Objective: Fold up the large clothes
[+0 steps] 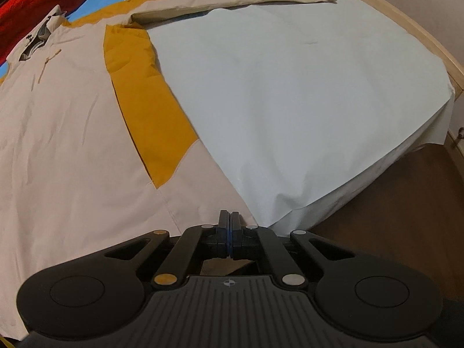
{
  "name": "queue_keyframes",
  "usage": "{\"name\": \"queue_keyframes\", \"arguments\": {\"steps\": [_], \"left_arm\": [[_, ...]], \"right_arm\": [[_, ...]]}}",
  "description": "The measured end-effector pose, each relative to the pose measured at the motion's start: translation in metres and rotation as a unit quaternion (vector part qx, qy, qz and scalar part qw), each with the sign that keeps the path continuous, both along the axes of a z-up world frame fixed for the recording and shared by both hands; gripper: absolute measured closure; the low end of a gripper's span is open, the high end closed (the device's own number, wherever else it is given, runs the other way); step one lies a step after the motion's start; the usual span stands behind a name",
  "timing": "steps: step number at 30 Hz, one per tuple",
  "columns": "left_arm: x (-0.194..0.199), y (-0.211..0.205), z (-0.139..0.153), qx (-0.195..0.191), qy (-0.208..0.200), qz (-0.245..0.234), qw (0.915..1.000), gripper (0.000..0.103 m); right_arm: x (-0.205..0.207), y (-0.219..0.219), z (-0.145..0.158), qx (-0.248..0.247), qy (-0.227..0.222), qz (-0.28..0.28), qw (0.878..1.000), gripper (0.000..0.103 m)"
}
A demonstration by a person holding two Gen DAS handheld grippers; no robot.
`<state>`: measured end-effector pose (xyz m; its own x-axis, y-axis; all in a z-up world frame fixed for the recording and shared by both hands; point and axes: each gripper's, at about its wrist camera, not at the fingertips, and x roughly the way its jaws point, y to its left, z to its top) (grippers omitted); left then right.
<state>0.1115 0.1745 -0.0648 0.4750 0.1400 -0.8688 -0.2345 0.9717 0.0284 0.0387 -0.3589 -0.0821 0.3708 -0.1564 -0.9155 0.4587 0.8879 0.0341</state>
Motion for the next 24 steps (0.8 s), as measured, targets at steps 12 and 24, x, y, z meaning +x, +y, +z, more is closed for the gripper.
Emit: {"name": "queue_keyframes", "arguments": {"steps": [12,24], "left_arm": [[0.004,0.015,-0.015,-0.015,0.029,0.011,0.9994,0.101],[-0.012,-0.006,0.009,0.051,-0.026,-0.026,0.9980,0.092]], "right_arm": [[-0.004,-0.003,0.000,0.003,-0.019,-0.014,1.000,0.079],[-0.003,-0.006,-0.003,0.011,0.010,-0.002,1.000,0.103]]}}
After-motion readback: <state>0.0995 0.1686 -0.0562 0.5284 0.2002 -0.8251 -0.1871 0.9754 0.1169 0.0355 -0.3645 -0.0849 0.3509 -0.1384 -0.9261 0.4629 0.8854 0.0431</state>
